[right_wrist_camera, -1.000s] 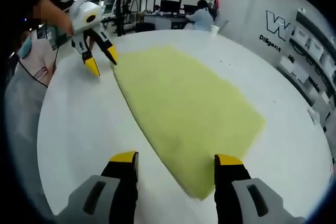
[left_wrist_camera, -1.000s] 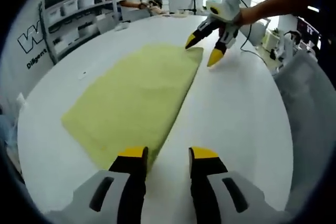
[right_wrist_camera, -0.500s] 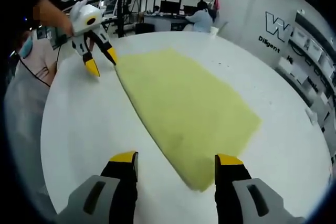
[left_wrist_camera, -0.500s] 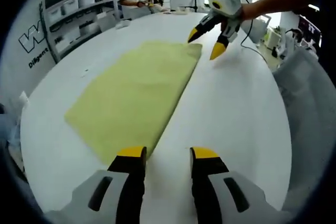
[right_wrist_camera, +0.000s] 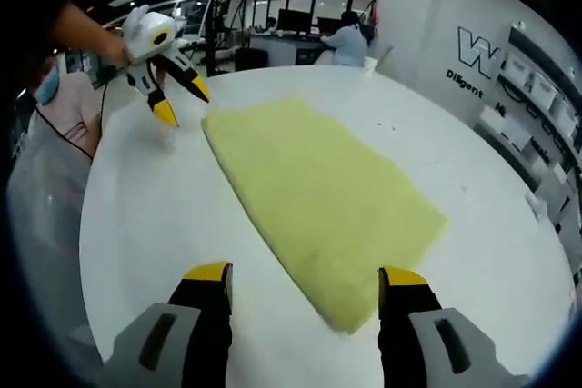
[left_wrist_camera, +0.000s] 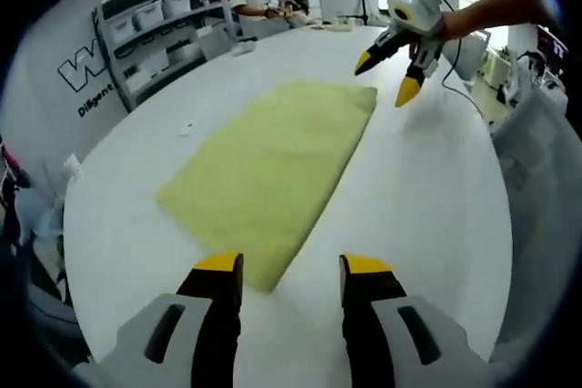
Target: Fold the garment on the visible template until the final outline fits inside the template.
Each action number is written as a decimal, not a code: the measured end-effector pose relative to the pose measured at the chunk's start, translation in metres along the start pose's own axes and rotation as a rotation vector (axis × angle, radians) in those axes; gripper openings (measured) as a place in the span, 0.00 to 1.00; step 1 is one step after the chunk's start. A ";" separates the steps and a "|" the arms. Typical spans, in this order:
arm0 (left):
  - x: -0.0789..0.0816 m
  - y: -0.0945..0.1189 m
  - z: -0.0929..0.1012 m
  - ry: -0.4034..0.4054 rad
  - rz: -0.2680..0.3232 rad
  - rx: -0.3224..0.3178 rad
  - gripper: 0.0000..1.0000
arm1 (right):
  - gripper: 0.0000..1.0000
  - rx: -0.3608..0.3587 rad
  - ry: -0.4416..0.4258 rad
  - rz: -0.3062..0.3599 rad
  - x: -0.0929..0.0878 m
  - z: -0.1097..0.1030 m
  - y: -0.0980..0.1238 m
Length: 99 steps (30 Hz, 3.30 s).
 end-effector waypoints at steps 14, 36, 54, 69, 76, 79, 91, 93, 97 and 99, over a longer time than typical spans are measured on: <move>-0.007 0.025 0.010 0.053 -0.011 0.066 0.59 | 0.70 -0.012 -0.028 0.014 -0.015 -0.013 0.021; -0.020 0.055 0.039 0.256 0.022 0.191 0.77 | 0.83 -0.077 -0.154 0.140 -0.026 -0.025 0.063; -0.023 0.088 0.068 0.347 0.098 0.303 0.83 | 0.98 -0.160 -0.247 0.276 -0.028 -0.071 0.079; -0.036 0.108 0.097 0.385 0.116 0.360 0.84 | 0.99 -0.186 -0.349 0.342 -0.031 -0.103 0.093; -0.045 0.112 0.104 0.396 0.108 0.393 0.83 | 0.98 -0.270 -0.313 0.373 -0.033 -0.120 0.098; -0.044 0.113 0.105 0.386 0.128 0.413 0.83 | 0.96 -0.281 -0.343 0.383 -0.038 -0.123 0.099; -0.043 0.119 0.102 0.489 0.208 0.472 0.93 | 0.96 -0.291 -0.410 0.433 -0.038 -0.141 0.093; -0.045 0.119 0.101 0.495 0.219 0.489 0.93 | 0.95 -0.296 -0.377 0.426 -0.038 -0.143 0.089; -0.048 0.117 0.104 0.452 0.222 0.506 0.92 | 0.90 -0.319 -0.390 0.426 -0.041 -0.138 0.093; -0.047 0.118 0.102 0.470 0.225 0.509 0.92 | 0.90 -0.319 -0.405 0.425 -0.043 -0.138 0.093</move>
Point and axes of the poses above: the point that each gripper's makers call its tool centre point, and the gripper's own axes: y roughly backward along the fingers, z roughly to its right, x roughly out of its top, the point moved 7 cm from there along y, roughly backward along the fingers, and after that the axes turned 7 degrees about x, right-handed, at the moved point
